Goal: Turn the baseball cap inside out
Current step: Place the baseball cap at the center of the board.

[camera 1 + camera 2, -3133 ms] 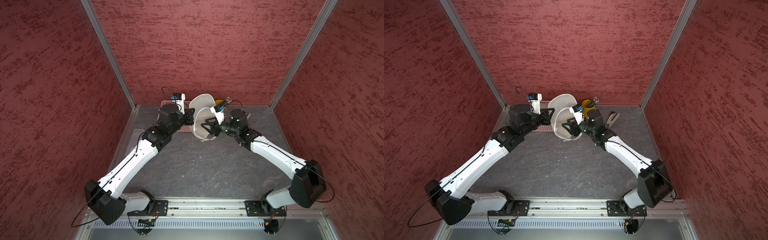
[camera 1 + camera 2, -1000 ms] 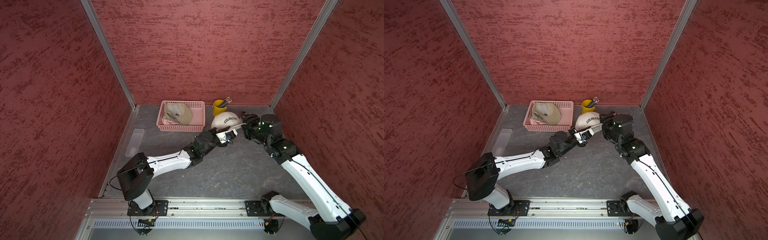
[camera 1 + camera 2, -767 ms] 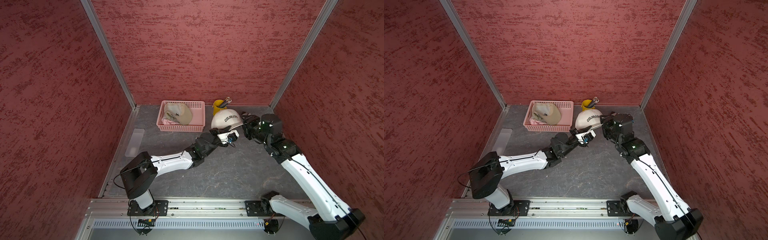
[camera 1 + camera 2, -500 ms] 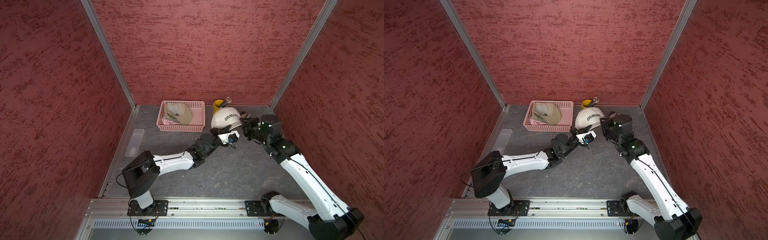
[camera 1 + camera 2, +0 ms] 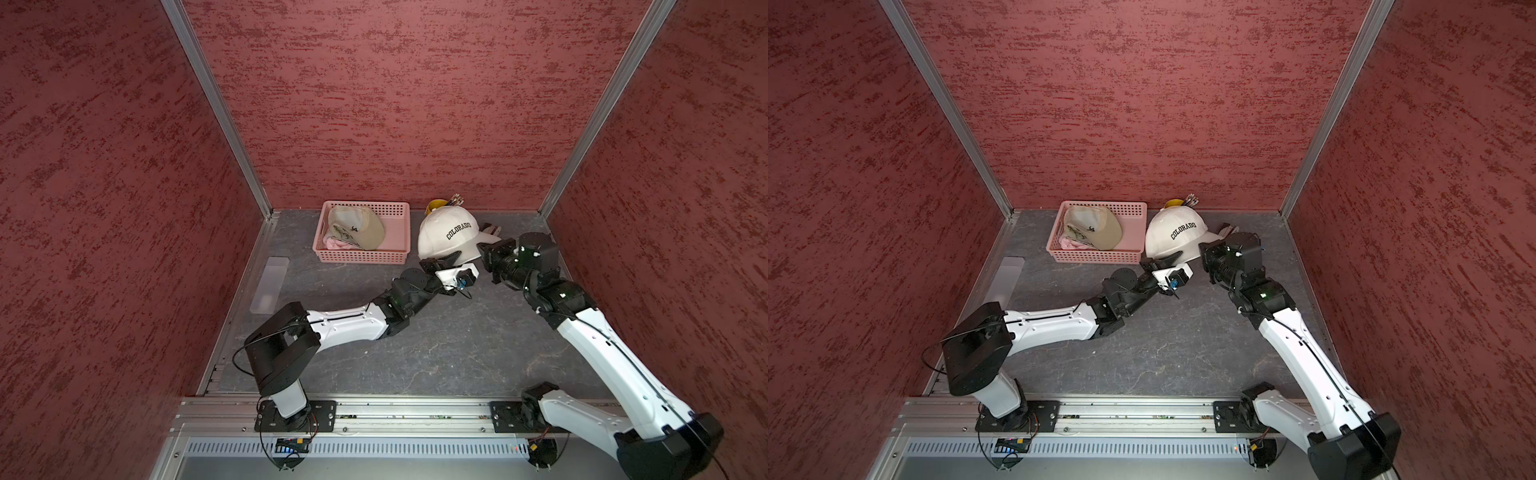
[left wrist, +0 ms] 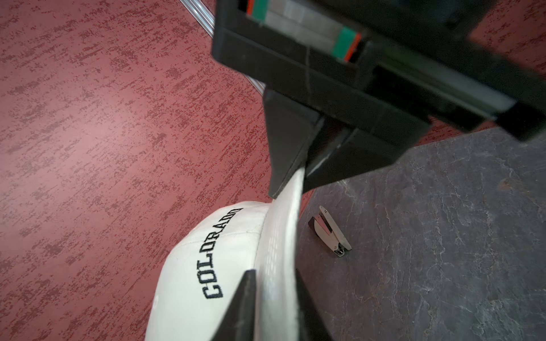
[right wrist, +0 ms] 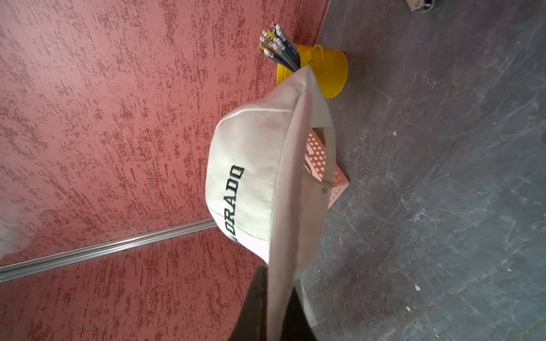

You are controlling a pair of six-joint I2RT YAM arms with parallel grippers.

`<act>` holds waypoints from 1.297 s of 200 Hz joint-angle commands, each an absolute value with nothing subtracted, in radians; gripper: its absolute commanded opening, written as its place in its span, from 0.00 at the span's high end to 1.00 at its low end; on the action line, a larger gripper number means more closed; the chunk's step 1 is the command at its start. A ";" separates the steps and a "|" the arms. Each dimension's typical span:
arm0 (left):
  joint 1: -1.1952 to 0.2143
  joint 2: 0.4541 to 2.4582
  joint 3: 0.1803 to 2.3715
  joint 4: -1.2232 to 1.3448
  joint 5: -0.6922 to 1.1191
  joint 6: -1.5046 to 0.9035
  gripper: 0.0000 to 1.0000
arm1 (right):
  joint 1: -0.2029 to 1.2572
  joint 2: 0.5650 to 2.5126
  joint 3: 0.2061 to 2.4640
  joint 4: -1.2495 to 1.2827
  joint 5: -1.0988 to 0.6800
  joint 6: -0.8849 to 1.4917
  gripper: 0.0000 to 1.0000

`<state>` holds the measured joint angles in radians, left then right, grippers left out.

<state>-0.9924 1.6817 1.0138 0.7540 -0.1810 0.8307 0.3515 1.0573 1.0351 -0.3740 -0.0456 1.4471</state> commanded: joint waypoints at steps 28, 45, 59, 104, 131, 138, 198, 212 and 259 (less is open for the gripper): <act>-0.999 1.640 0.986 0.745 -0.198 0.757 0.05 | 0.343 1.088 0.951 -0.205 -0.055 1.419 1.00; -0.999 1.604 0.966 0.723 -0.212 0.696 0.00 | 0.341 1.104 0.944 -0.183 -0.052 1.403 1.00; -0.997 1.566 0.935 0.701 -0.199 0.616 0.00 | 0.338 1.116 0.939 -0.164 -0.049 1.392 1.00; -0.917 1.431 0.852 0.579 -0.087 0.247 0.00 | 0.328 1.154 0.918 -0.087 -0.061 1.357 1.00; -0.808 1.346 0.797 0.565 0.010 -0.030 0.00 | 0.311 1.182 0.867 -0.006 -0.085 1.356 1.00; -0.794 1.333 0.809 0.516 -0.001 -0.066 0.00 | 0.308 1.187 0.850 0.018 -0.090 1.355 1.00; -0.707 1.278 0.849 0.327 0.031 -0.195 0.00 | 0.291 1.241 0.720 0.250 -0.107 1.362 1.00; -0.703 1.278 0.840 0.325 0.021 -0.190 0.00 | 0.288 1.271 0.706 0.299 -0.117 1.363 1.00; -0.697 1.260 0.800 0.345 0.002 -0.187 0.00 | 0.275 1.359 0.671 0.469 -0.130 1.351 1.00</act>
<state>-0.7059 1.2877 0.8234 0.3515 0.0017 -0.1757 0.2951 1.3365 0.7033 0.2958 -0.1108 1.3701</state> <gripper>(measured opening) 0.996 0.075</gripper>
